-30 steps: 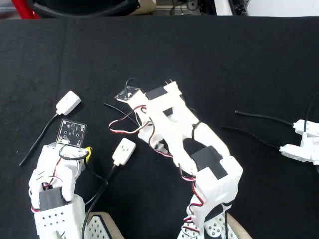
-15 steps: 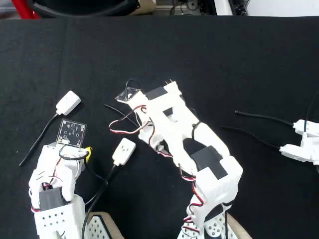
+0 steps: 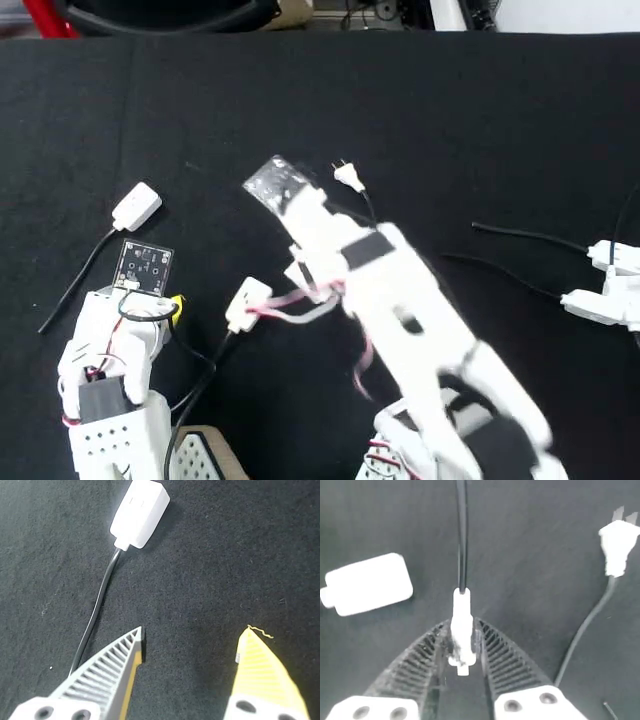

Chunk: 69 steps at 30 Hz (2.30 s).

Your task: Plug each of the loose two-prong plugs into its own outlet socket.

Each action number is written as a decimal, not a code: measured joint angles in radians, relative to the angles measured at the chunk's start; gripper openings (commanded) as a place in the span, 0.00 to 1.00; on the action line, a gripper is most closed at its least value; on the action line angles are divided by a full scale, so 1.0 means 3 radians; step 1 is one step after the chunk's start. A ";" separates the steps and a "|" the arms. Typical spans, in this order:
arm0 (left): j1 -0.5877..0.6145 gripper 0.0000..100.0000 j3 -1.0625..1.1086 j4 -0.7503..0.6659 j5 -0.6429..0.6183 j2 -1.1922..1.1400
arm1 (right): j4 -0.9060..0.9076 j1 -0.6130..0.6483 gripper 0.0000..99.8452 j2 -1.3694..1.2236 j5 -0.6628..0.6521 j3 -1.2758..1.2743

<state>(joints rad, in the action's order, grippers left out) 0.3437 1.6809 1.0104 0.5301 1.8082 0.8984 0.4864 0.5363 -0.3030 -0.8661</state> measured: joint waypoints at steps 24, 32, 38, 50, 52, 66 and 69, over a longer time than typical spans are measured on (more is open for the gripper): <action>-0.1330 0.30 0.0000 -0.0450 -0.0563 0.0000 | -0.2450 0.0655 0.01 0.3381 0.2281 -0.2716; -0.1831 0.30 -0.0133 -0.0476 -0.0706 0.0000 | -0.2092 0.0655 0.01 0.3892 0.2583 -0.2767; -0.1805 0.30 -0.0041 -0.0864 -0.0747 0.0000 | -0.1371 0.0915 0.01 0.4000 0.2598 -0.2711; -0.1381 0.30 -0.0010 -0.1069 -0.0972 -0.0010 | -0.0956 0.1192 0.01 0.4056 0.2603 -0.2516; -0.1376 0.30 -0.0005 -0.1069 -0.0972 -0.0010 | -0.0956 0.1192 0.01 0.4056 0.2557 -0.2516; -0.1376 0.30 0.0005 -0.0951 -0.0711 0.0000 | -0.0829 0.0680 0.01 0.4010 0.2368 -0.2373; -0.1381 0.30 -0.0005 -0.0650 -0.0481 0.0000 | -0.0803 0.0235 0.01 0.4010 0.2353 -0.2215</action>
<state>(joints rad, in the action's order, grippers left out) -0.0706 1.6794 0.8155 0.3859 1.8082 0.6575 0.5570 1.7392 0.4028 -1.5305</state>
